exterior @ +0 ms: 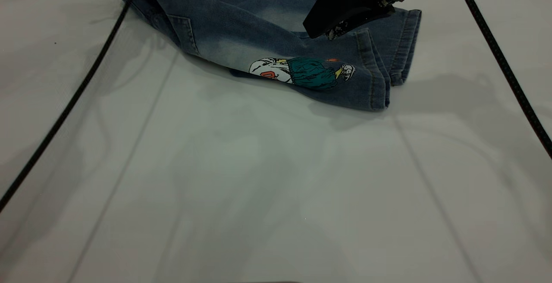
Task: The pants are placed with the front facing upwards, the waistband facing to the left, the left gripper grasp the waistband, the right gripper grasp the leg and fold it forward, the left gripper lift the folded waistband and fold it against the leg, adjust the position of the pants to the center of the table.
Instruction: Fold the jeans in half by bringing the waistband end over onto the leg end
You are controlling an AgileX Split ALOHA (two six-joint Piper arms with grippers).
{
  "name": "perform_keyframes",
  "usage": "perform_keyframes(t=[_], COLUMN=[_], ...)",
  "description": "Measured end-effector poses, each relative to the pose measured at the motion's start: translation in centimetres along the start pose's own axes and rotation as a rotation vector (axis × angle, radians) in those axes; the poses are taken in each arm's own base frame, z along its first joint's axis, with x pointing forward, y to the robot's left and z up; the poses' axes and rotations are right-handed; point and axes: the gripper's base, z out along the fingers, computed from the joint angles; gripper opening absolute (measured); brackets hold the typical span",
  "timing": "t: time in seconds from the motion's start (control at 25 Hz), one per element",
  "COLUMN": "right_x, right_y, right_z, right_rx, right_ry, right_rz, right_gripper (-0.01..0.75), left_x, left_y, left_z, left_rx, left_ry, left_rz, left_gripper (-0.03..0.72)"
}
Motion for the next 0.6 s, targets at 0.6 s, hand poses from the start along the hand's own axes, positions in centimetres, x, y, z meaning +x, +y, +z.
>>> perform_keyframes(t=[0.6], right_x=[-0.2], right_y=[0.6], right_z=[0.0], right_rx=[-0.070], right_ry=[-0.019], right_rz=[0.042], right_gripper=[0.267], left_x=[-7.1], left_y=[1.7], left_z=[-9.1], left_rx=[0.079], left_ry=[0.146], left_rz=[0.064], left_gripper=[0.586])
